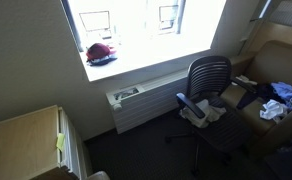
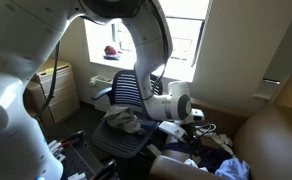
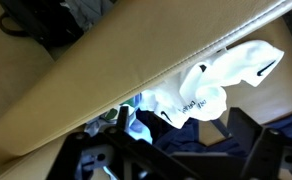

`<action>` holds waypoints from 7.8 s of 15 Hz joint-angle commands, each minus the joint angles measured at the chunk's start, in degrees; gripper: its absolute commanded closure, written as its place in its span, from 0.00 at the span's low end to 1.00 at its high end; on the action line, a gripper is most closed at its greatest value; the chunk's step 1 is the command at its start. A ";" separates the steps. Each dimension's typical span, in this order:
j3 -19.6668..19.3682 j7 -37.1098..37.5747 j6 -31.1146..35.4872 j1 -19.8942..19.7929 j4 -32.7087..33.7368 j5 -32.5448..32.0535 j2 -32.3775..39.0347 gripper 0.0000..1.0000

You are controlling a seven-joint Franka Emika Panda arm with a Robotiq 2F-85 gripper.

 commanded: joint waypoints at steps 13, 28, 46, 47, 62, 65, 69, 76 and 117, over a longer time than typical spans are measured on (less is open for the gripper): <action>10.40 -36.33 6.75 -8.94 8.29 20.26 9.37 0.00; 7.96 -23.02 1.72 4.61 35.33 46.81 35.68 0.00; 15.59 -22.44 4.15 3.85 44.04 50.01 45.31 0.00; 16.30 -21.93 4.28 3.80 45.65 50.57 46.75 0.00; 13.96 -13.95 19.34 6.28 43.97 57.74 46.59 0.00; 10.88 -11.84 16.45 6.93 43.38 59.88 46.54 0.00; 10.95 -12.41 17.42 6.76 43.61 59.44 46.56 0.00; 11.04 -11.81 6.39 6.45 44.34 59.11 46.42 0.00; 13.36 -16.80 -52.63 7.22 39.51 58.42 27.94 0.00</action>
